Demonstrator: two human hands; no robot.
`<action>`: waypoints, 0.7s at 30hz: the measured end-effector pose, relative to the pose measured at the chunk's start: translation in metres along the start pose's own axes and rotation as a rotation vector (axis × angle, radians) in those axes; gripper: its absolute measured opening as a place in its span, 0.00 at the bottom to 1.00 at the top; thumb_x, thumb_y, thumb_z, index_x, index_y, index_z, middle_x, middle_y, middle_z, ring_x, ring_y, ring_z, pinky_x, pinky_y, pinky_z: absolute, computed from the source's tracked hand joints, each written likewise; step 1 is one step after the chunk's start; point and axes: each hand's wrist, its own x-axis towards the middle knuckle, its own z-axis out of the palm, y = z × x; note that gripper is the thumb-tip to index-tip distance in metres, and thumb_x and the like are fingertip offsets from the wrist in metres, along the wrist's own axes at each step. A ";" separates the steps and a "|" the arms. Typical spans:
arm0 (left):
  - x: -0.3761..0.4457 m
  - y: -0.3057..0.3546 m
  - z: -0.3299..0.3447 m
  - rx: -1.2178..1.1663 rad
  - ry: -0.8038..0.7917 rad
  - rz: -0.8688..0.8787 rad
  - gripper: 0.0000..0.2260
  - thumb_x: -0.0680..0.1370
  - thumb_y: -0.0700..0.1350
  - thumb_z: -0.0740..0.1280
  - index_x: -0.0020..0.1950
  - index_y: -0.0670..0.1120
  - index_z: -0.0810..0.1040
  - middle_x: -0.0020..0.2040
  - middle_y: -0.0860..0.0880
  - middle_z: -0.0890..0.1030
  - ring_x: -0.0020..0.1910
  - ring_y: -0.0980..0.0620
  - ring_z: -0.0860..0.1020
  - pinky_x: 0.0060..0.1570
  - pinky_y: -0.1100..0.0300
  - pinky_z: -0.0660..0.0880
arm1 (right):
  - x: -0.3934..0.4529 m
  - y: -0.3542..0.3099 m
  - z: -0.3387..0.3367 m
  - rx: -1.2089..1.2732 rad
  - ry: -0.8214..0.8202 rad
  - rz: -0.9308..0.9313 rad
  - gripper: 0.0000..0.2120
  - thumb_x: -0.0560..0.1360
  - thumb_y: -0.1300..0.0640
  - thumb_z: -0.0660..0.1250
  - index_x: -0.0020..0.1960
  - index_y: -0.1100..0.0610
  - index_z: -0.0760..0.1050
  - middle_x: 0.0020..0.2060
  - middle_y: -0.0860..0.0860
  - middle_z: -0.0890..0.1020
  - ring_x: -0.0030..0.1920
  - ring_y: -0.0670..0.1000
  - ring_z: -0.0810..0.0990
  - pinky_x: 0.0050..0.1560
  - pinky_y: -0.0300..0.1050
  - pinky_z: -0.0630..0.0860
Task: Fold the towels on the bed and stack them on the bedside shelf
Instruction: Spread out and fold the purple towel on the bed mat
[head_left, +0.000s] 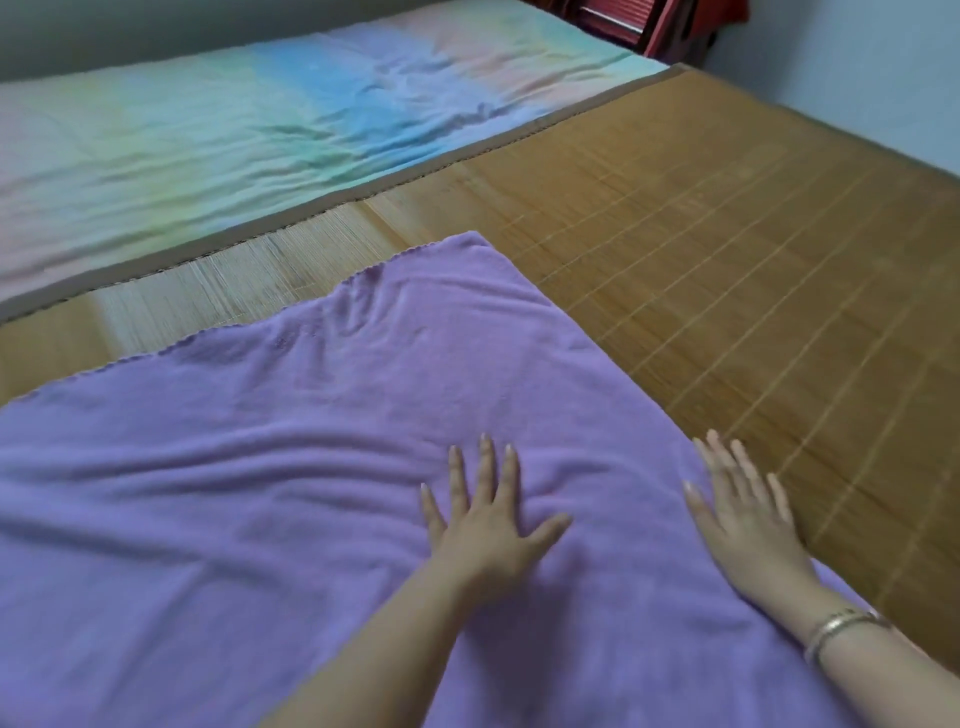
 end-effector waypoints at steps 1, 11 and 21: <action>-0.001 -0.003 0.013 0.038 0.029 -0.001 0.42 0.72 0.73 0.51 0.75 0.58 0.32 0.73 0.57 0.26 0.73 0.47 0.27 0.69 0.37 0.32 | 0.001 0.003 0.007 -0.001 0.021 -0.002 0.32 0.76 0.37 0.40 0.77 0.48 0.53 0.76 0.45 0.56 0.76 0.48 0.52 0.73 0.57 0.52; 0.012 -0.009 0.035 0.161 0.121 -0.046 0.47 0.66 0.78 0.51 0.73 0.60 0.28 0.73 0.58 0.25 0.72 0.47 0.26 0.69 0.36 0.33 | 0.007 0.004 0.023 -0.012 0.092 -0.056 0.35 0.75 0.38 0.35 0.78 0.50 0.50 0.78 0.45 0.50 0.77 0.48 0.43 0.75 0.54 0.40; 0.009 0.003 0.028 0.222 0.077 -0.127 0.48 0.63 0.78 0.50 0.73 0.61 0.29 0.74 0.59 0.27 0.74 0.49 0.28 0.70 0.37 0.35 | 0.008 0.006 0.020 0.022 0.114 -0.081 0.32 0.77 0.40 0.41 0.77 0.54 0.55 0.77 0.49 0.54 0.77 0.52 0.49 0.74 0.59 0.45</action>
